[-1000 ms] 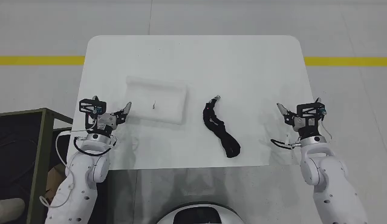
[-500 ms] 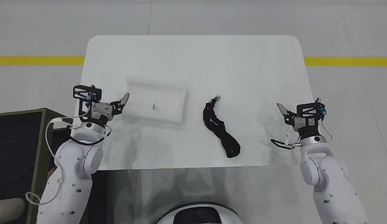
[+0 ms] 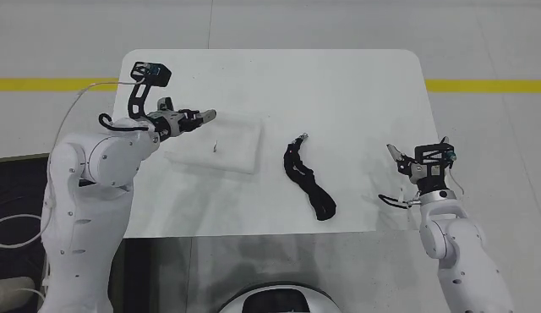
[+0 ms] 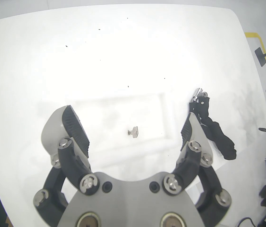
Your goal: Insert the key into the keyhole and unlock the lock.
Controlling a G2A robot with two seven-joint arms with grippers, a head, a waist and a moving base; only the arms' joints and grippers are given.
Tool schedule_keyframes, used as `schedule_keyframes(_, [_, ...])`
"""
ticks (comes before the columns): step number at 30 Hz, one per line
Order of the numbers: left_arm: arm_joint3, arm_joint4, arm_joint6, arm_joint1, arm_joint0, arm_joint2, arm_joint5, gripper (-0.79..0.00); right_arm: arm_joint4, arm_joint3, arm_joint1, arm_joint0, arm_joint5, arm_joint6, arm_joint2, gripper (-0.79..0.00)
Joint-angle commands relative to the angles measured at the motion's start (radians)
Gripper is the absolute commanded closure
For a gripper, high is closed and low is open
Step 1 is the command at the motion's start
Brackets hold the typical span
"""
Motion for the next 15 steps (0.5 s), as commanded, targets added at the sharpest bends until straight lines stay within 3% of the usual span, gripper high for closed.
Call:
schedule_keyframes(1, [-0.001, -0.001, -0.001, 0.0, 0.001, -0.001, -0.002, -0.785, 0.0, 0.0, 0.0, 0.0, 0.0, 0.0, 0.0, -0.785])
schedule_keyframes(9, [0.028, -0.024, -0.023, -0.001, -0.003, 0.018, 0.003, -0.785, 0.0, 0.0, 0.0, 0.0, 0.0, 0.0, 0.0, -0.785])
schedule_keyframes(15, [0.166, -0.198, -0.302, -0.005, -0.222, 0.117, 0.064, -0.785, 0.0, 0.0, 0.0, 0.0, 0.0, 0.0, 0.0, -0.785])
